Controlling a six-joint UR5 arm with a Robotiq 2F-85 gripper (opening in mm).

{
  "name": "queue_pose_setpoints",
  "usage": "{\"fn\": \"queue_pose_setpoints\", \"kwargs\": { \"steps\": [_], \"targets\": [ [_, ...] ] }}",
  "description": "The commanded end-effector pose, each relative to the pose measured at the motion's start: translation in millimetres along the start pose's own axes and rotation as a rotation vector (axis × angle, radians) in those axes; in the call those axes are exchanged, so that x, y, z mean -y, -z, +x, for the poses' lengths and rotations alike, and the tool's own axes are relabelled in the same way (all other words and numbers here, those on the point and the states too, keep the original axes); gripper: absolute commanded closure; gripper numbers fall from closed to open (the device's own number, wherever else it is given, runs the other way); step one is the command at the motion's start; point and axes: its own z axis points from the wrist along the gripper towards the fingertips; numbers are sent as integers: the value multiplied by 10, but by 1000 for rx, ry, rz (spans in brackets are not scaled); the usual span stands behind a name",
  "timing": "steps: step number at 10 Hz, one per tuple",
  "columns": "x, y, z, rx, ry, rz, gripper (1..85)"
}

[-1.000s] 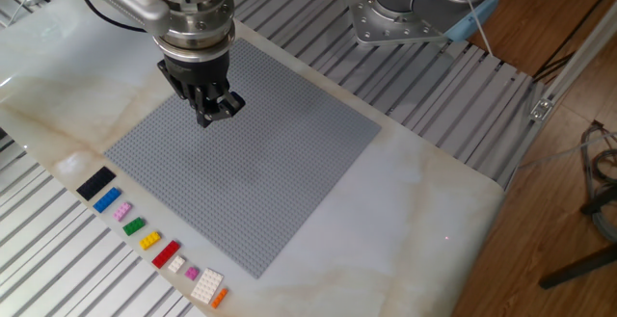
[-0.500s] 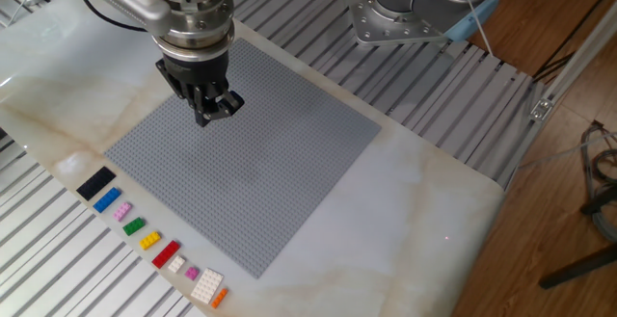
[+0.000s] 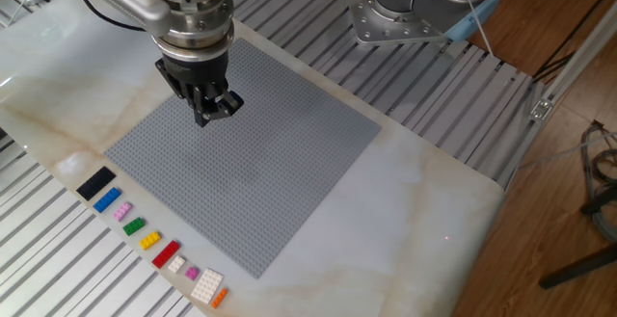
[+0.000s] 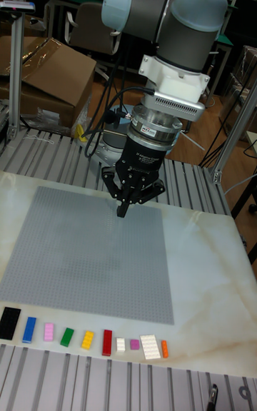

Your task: Stack small Lego blocks one on top of the other

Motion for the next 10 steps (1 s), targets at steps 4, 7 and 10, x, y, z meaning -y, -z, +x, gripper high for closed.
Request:
{"fn": "queue_pose_setpoints", "kwargs": {
  "steps": [4,7,10],
  "targets": [
    [76,2,2,-2,13,24,847],
    [117,-21,2,1,-2,25,847],
    [100,-44,-11,11,1,8,847]
  ]
}}
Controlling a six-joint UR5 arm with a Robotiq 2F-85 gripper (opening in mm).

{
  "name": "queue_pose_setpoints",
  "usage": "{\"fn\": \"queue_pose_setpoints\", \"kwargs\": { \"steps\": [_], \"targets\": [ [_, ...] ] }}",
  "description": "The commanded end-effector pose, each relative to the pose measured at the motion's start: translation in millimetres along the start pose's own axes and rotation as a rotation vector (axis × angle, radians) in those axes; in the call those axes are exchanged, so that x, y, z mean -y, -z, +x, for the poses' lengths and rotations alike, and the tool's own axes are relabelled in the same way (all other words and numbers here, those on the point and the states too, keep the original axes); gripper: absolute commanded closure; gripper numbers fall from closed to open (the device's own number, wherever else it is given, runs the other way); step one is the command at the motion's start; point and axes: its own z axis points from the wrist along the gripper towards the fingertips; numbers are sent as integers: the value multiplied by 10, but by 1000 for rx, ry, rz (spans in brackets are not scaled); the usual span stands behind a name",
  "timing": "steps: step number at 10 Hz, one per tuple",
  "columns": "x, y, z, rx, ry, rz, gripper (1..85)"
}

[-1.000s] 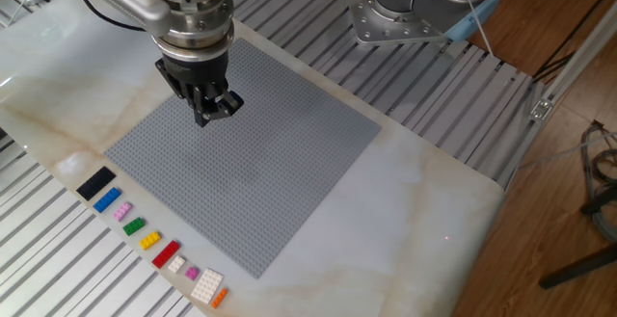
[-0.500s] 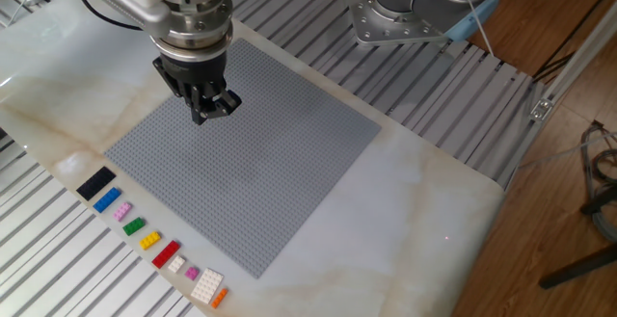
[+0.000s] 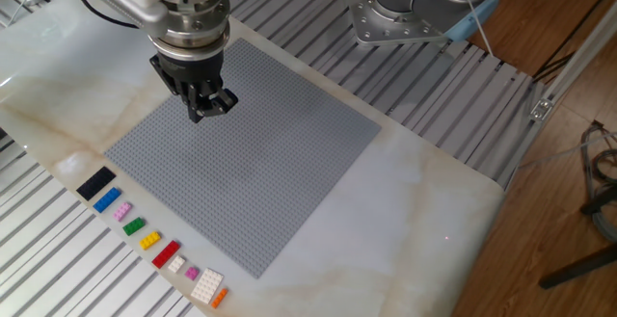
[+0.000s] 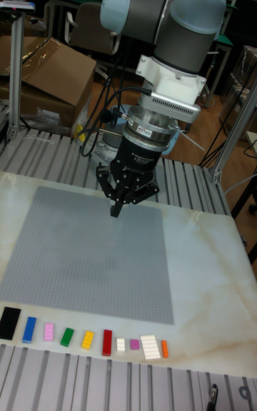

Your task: Stack small Lego blocks one on top of the other

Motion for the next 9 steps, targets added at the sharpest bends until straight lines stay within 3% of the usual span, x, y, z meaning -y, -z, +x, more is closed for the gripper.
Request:
{"fn": "queue_pose_setpoints", "kwargs": {
  "steps": [1,9],
  "targets": [
    [-11,-15,-9,9,-4,-17,847],
    [25,-77,17,21,0,-19,847]
  ]
}}
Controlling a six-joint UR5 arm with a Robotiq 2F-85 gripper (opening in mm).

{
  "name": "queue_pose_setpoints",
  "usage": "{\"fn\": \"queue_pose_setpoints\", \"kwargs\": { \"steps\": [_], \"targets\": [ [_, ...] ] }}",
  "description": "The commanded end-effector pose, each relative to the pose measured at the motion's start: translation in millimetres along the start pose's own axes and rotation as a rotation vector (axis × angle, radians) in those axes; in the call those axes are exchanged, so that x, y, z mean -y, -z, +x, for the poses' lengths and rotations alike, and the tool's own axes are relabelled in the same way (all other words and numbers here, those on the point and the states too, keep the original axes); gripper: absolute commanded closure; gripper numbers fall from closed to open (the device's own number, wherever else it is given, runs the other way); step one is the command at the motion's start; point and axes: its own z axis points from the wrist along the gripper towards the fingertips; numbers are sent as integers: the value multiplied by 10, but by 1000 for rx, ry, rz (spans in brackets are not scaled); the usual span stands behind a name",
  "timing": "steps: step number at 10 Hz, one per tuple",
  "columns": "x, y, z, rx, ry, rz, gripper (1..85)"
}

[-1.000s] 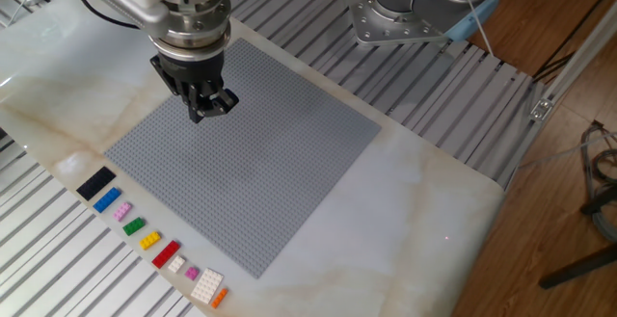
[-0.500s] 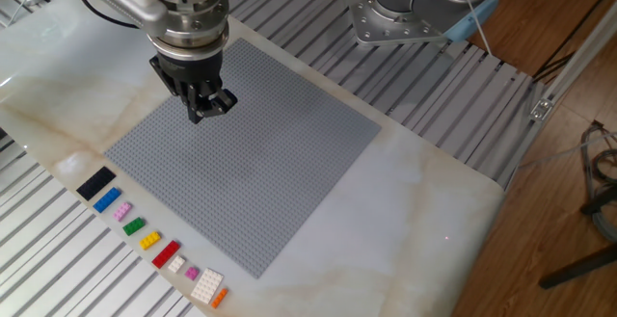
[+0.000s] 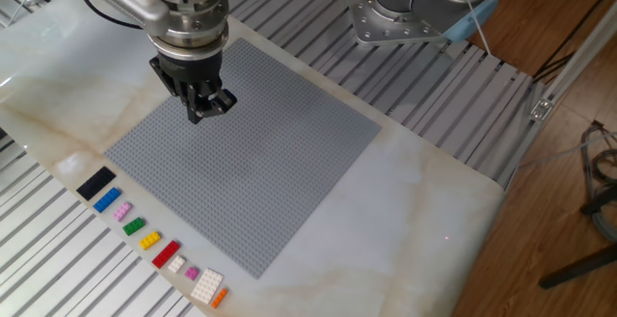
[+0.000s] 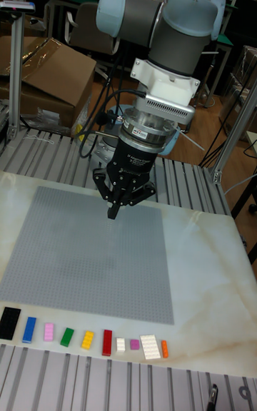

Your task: Stack small Lego blocks one on top of the other

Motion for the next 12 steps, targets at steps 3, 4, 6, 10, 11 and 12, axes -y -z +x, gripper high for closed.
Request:
{"fn": "queue_pose_setpoints", "kwargs": {
  "steps": [3,4,6,10,11,12],
  "targets": [
    [9,-34,0,19,-9,-13,847],
    [-6,-36,5,18,-15,-19,847],
    [-17,-38,7,19,-17,-25,847],
    [-76,-43,-2,25,-26,-49,847],
    [-144,-39,22,15,-40,-76,847],
    [-208,-34,37,7,-79,-100,847]
  ]
}}
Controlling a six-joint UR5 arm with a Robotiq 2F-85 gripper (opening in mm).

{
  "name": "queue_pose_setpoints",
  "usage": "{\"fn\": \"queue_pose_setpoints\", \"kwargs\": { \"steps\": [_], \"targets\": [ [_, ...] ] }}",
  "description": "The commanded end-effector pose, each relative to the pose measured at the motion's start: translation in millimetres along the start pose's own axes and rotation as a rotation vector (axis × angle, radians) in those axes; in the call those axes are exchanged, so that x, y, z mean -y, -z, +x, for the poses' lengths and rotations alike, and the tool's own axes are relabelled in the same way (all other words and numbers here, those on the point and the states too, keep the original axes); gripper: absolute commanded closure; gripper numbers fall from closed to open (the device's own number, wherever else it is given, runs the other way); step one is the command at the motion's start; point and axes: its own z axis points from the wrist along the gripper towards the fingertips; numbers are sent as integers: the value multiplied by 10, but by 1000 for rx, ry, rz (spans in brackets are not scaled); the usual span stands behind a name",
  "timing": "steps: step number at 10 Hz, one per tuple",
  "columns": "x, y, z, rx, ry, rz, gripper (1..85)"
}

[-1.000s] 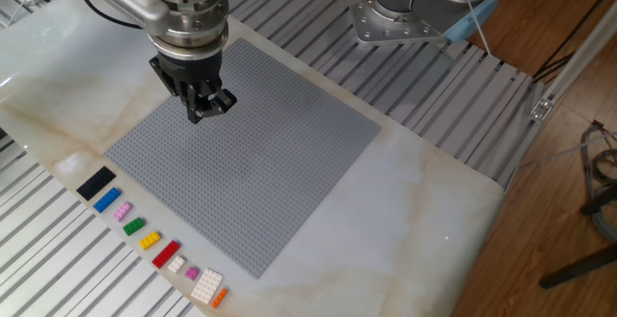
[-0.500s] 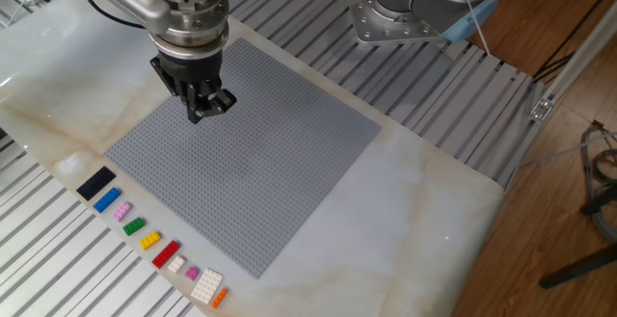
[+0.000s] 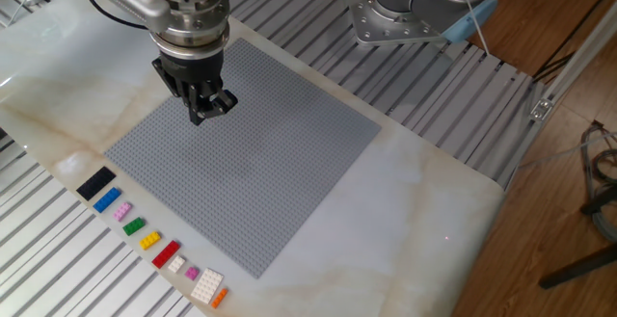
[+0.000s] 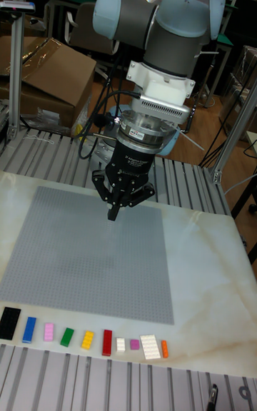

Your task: Stack small Lego blocks one on top of the other

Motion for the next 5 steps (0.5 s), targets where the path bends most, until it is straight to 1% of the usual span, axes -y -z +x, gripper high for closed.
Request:
{"fn": "queue_pose_setpoints", "kwargs": {
  "steps": [1,2,3,5],
  "targets": [
    [-126,13,6,-4,-67,-52,847],
    [-141,14,-26,8,-89,-59,847],
    [-212,19,-57,17,-116,-87,847],
    [-133,14,-67,22,-143,-57,847]
  ]
}}
